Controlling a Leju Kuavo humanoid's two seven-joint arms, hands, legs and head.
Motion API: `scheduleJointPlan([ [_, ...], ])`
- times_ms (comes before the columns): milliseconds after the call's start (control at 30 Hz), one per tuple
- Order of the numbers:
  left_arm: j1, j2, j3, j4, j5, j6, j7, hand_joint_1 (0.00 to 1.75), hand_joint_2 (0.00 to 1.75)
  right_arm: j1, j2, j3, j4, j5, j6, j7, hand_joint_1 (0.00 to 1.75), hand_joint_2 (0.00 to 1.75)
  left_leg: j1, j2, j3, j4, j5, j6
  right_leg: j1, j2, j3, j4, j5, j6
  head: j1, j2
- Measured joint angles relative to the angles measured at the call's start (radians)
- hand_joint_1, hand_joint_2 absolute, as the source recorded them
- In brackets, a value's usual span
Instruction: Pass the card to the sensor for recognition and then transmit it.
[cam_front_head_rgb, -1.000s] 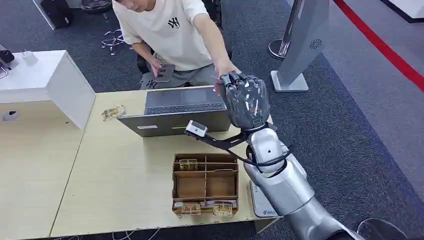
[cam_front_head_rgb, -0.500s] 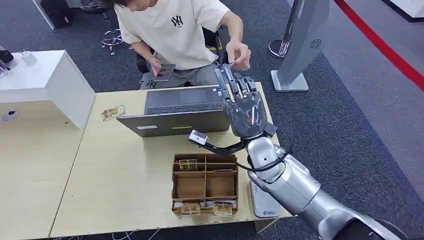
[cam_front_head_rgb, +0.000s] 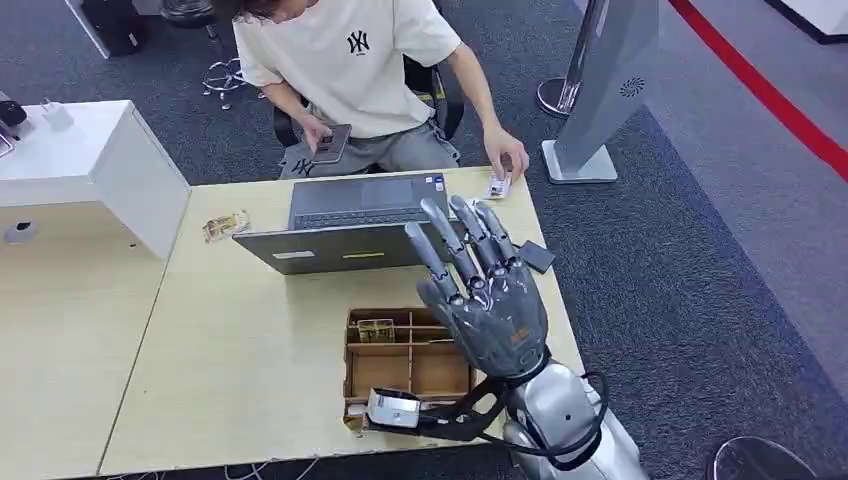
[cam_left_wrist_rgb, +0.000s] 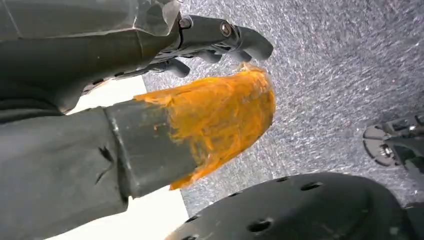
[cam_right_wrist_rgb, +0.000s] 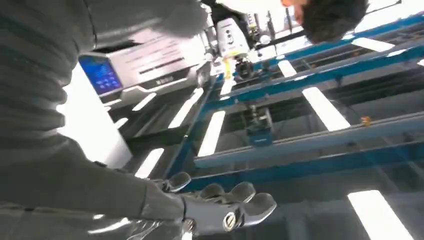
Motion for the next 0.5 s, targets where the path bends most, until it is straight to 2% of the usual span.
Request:
scheduleJointPlan([
  [67,0.000,-0.002,0.000,0.000,0.002,0.000,0.000,0.00,0.00,0.060,0.042,-0.043,-0.012,-0.035,0.000,-0.109,1.69,1.75,0.000,0.000,0.000,0.000,0.000,0.000,0.000,0.000,0.000,0.000,0.000,0.000,0.000,0.000],
  [100,0.000,-0.003,0.000,0.000,0.002,0.001,0.000,0.00,0.00,0.084,0.061,-0.061,-0.015,-0.040,0.000,-0.147,1.59,1.75,0.000,0.000,0.000,0.000,0.000,0.000,0.000,0.000,0.000,0.000,0.000,0.000,0.000,0.000],
  [133,0.000,-0.005,0.000,0.000,0.003,0.002,0.000,0.00,0.00,0.105,0.079,-0.079,-0.019,-0.047,0.000,-0.167,1.08,1.75,0.000,0.000,0.000,0.000,0.000,0.000,0.000,0.000,0.000,0.000,0.000,0.000,0.000,0.000],
  [200,-0.001,-0.006,0.000,0.000,0.008,0.002,0.000,0.00,0.00,0.138,0.102,-0.104,-0.020,-0.064,0.000,-0.211,0.96,1.75,0.000,0.000,0.000,0.000,0.000,0.000,0.000,0.000,0.000,0.000,0.000,0.000,0.000,0.000],
  [233,-0.001,-0.010,0.000,0.000,0.014,0.002,0.000,0.00,0.00,0.154,0.112,-0.115,-0.017,-0.067,0.000,-0.218,0.70,1.75,0.000,0.000,0.000,0.000,0.000,0.000,0.000,0.000,0.000,0.000,0.000,0.000,0.000,0.000],
  [267,0.000,-0.011,0.000,0.000,0.019,0.006,0.000,0.00,0.00,0.167,0.117,-0.117,-0.009,-0.069,0.000,-0.224,0.35,1.75,0.000,0.000,0.000,0.000,0.000,0.000,0.000,0.000,0.000,0.000,0.000,0.000,0.000,0.000],
  [300,-0.001,-0.013,0.000,0.000,0.020,0.009,0.000,0.00,0.00,0.181,0.122,-0.120,0.003,-0.062,0.000,-0.235,0.26,1.75,0.000,0.000,0.000,0.000,0.000,0.000,0.000,0.000,0.000,0.000,0.000,0.000,0.000,0.000],
  [333,-0.001,-0.014,0.000,0.000,0.021,0.011,0.000,0.00,0.00,0.194,0.129,-0.126,0.016,-0.053,0.000,-0.238,0.37,1.75,0.000,0.000,0.000,0.000,0.000,0.000,0.000,0.000,0.000,0.000,0.000,0.000,0.000,0.000],
  [500,-0.002,-0.020,0.000,0.000,0.021,0.017,0.000,0.00,0.00,0.207,0.131,-0.127,0.116,-0.024,0.001,-0.135,0.38,1.75,0.000,0.000,0.000,0.000,0.000,0.000,0.000,0.000,0.000,0.000,0.000,0.000,0.000,0.000],
])
